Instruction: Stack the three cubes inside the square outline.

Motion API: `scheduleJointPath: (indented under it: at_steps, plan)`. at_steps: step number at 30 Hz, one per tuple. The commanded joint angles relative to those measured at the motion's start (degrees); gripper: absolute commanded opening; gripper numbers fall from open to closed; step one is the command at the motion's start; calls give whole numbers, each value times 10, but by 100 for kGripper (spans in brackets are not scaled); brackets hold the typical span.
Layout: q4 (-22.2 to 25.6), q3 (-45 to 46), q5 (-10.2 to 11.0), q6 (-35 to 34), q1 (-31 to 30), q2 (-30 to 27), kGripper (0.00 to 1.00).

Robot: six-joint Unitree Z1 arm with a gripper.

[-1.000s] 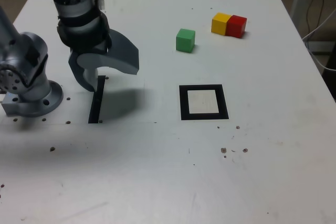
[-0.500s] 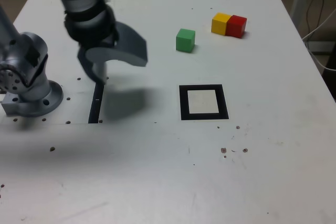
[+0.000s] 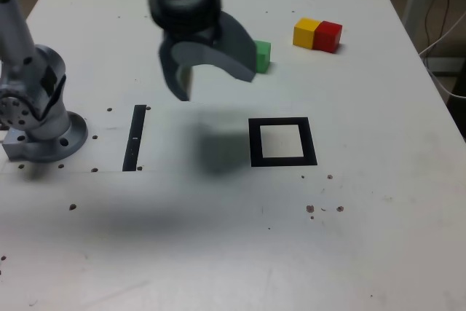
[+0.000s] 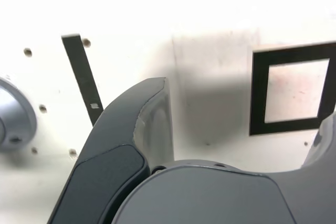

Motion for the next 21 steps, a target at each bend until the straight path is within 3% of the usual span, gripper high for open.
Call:
scheduleJointPath:
  at_steps: [1,5,9,12,18,21]
  plan:
    - [25,-39,-24,5,6,29,96]
    - [47,-100,-53,4,19,66,96]
    - [64,-168,-58,-4,43,89,96]
    - [82,-219,-50,-15,69,108,96]
    - [103,-265,-9,-44,116,136,97]
    - [101,-274,-10,-57,131,144,97]
